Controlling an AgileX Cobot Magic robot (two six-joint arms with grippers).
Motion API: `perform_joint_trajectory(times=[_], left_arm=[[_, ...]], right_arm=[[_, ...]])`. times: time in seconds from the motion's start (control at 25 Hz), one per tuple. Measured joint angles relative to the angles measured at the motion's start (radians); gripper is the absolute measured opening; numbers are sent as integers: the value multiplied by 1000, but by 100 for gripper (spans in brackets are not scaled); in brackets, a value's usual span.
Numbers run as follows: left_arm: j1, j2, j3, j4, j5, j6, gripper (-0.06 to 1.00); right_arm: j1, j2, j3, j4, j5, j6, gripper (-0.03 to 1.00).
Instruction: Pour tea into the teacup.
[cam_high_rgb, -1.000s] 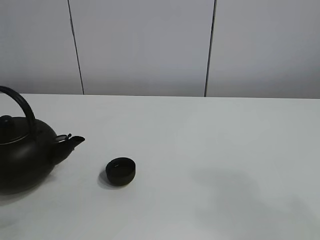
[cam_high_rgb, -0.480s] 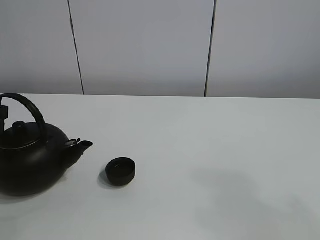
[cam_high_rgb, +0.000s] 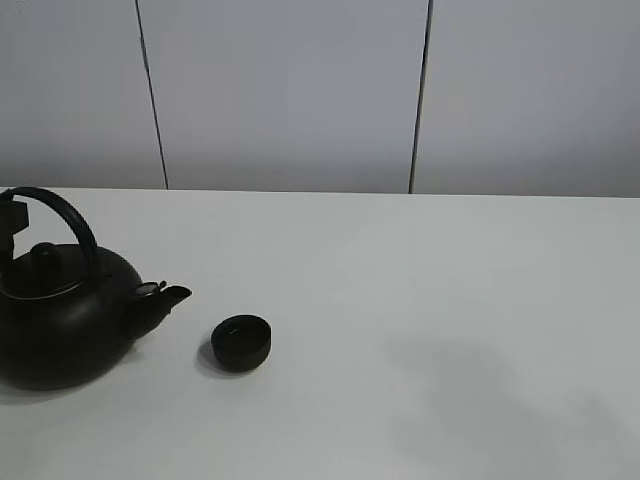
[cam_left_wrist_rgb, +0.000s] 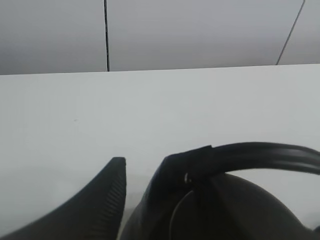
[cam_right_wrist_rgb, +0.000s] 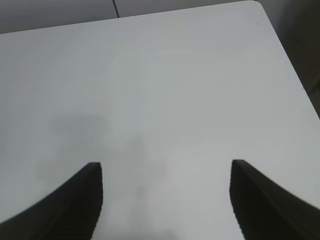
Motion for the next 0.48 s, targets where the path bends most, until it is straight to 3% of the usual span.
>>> perform_joint_trajectory(times=[0.48], left_arm=[[0, -1, 96, -17, -51, -10, 33]], right_arm=[[0, 0, 0, 0, 1, 0, 50]])
